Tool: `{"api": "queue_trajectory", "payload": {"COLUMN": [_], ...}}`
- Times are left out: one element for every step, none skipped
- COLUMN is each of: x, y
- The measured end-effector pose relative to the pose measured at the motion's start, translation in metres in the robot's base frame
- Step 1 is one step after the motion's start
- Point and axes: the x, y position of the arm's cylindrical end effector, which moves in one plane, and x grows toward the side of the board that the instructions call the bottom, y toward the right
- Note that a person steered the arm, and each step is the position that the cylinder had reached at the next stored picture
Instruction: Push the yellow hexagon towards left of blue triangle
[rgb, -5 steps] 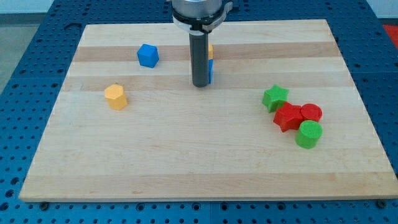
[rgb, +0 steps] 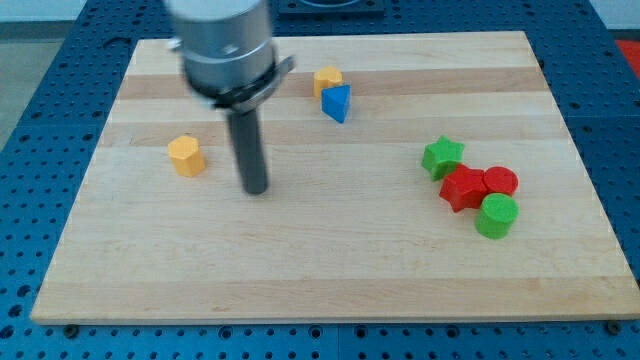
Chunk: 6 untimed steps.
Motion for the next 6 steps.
{"api": "queue_trajectory", "payload": {"x": [0.003, 0.005, 0.006, -0.012, -0.074, -0.078], "y": [-0.003, -0.021, -0.066, -0.079, -0.051, -0.045]}}
